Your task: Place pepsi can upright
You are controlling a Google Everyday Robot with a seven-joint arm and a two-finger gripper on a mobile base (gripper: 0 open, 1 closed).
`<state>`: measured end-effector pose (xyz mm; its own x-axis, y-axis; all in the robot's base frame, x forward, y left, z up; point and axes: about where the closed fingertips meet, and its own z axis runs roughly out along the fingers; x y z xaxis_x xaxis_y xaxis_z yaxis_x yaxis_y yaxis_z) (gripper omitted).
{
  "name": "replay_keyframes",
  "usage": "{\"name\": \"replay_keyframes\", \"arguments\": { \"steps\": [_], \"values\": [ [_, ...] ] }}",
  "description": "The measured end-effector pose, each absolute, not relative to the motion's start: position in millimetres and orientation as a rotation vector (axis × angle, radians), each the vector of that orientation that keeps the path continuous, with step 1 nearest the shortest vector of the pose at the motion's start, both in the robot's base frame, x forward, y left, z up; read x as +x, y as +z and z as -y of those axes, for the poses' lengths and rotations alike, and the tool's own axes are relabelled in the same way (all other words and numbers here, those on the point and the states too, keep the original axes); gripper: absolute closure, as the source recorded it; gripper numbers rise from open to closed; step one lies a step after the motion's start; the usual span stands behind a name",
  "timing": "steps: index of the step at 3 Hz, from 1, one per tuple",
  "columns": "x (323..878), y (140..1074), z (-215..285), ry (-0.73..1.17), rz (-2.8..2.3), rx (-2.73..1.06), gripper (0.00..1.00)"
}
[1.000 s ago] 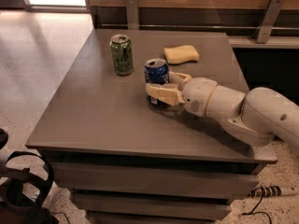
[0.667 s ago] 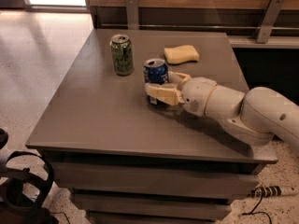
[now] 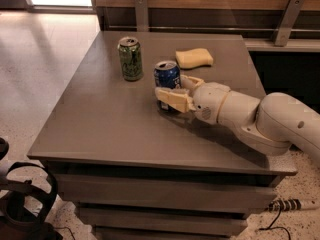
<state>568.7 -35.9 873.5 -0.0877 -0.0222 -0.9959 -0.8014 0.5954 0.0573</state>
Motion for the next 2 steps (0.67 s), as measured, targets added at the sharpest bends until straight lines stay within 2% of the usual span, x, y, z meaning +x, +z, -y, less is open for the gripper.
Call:
{"name": "replay_keyframes", "arguments": {
  "steps": [1, 2],
  "values": [
    [568.4, 874.1, 33.8, 0.755, -1.533, -0.724, 0.0],
    [568.4, 874.1, 33.8, 0.755, -1.533, -0.724, 0.0]
  ]
}}
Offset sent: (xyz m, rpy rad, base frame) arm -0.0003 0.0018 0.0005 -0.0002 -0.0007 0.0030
